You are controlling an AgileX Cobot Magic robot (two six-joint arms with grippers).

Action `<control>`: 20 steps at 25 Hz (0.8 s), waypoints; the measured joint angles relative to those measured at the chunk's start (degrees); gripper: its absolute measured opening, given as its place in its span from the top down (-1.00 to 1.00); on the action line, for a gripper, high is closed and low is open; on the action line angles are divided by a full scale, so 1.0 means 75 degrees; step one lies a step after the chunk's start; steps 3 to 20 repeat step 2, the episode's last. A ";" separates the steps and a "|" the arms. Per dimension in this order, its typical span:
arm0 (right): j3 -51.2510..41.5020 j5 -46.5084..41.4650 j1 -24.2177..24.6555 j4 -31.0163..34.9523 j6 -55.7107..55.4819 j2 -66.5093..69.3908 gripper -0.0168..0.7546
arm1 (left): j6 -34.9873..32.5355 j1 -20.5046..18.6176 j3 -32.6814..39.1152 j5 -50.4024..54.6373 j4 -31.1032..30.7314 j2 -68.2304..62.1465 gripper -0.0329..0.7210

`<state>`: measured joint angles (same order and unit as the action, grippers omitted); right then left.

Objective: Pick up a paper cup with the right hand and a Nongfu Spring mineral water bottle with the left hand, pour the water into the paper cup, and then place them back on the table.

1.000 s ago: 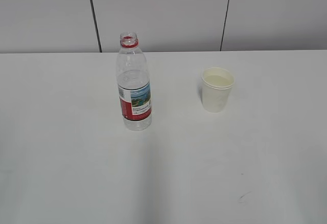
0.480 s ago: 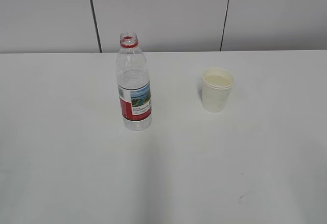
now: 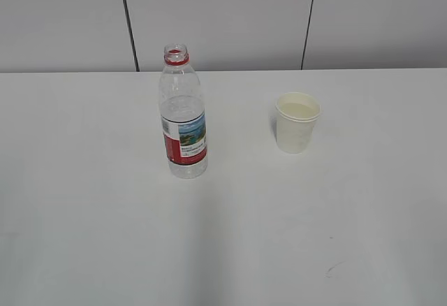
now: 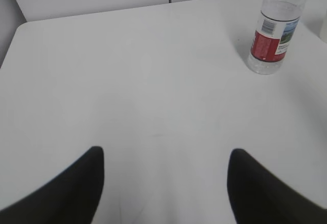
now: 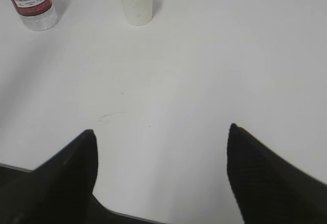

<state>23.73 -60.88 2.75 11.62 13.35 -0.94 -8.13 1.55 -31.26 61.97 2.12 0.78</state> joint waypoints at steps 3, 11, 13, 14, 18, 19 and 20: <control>0.0000 0.0000 0.0000 0.0000 0.0000 0.0000 -0.55 | 0.0000 0.0000 0.0000 0.0000 0.0000 0.0000 -0.30; 0.0000 0.0000 0.0000 0.0000 0.0000 0.0000 -0.55 | 0.0000 0.0000 0.0000 0.0000 0.0000 0.0000 -0.30; 0.0000 0.0000 0.0000 0.0000 0.0000 0.0000 -0.55 | 0.0000 0.0000 0.0000 0.0000 0.0000 0.0000 -0.30; 0.0000 0.0000 0.0000 0.0000 0.0000 0.0000 -0.55 | 0.0000 0.0000 0.0000 0.0000 0.0000 0.0000 -0.30; 0.0000 0.0000 0.0000 0.0000 0.0000 0.0000 -0.55 | 0.0000 0.0000 0.0000 0.0000 0.0000 0.0000 -0.30; 0.0000 0.0000 0.0000 0.0000 0.0000 0.0000 -0.55 | 0.0000 0.0000 0.0000 0.0000 0.0000 0.0000 -0.30; 0.0000 0.0000 0.0000 0.0000 0.0000 0.0000 -0.55 | 0.0000 0.0000 0.0000 0.0000 0.0000 0.0000 -0.30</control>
